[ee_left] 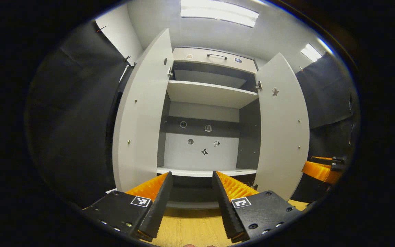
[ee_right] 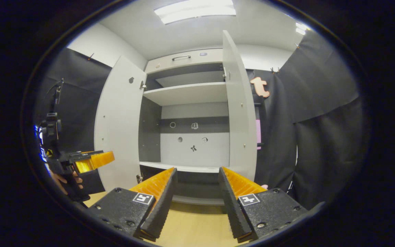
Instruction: Open the right door of the double-door shoe cabinet with the right hand, and open the left door with the left hand.
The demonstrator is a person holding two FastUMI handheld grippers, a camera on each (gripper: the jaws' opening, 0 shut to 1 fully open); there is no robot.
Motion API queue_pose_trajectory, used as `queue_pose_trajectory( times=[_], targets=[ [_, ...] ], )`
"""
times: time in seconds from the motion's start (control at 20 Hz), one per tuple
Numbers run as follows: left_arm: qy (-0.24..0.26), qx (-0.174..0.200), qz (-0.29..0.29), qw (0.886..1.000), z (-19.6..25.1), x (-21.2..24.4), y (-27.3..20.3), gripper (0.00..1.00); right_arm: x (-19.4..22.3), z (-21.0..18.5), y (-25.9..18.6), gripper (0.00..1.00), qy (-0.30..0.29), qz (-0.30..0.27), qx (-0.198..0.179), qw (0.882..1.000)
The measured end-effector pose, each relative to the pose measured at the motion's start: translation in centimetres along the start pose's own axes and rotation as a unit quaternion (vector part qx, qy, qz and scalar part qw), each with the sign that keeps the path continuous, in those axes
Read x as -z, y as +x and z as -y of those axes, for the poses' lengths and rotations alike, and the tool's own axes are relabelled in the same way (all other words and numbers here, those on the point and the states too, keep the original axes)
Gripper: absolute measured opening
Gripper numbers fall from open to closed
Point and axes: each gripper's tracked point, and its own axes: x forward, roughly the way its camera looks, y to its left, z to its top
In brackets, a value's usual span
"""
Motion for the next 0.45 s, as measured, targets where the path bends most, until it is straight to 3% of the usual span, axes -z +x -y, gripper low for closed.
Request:
queue_pose_trajectory(
  times=[0.45],
  targets=[
    [0.001,-0.017,0.016,1.0,1.8,-0.2,-1.3,0.7,1.8,1.1,0.1,0.76,0.022,-0.02,-0.008,1.0]
  ],
)
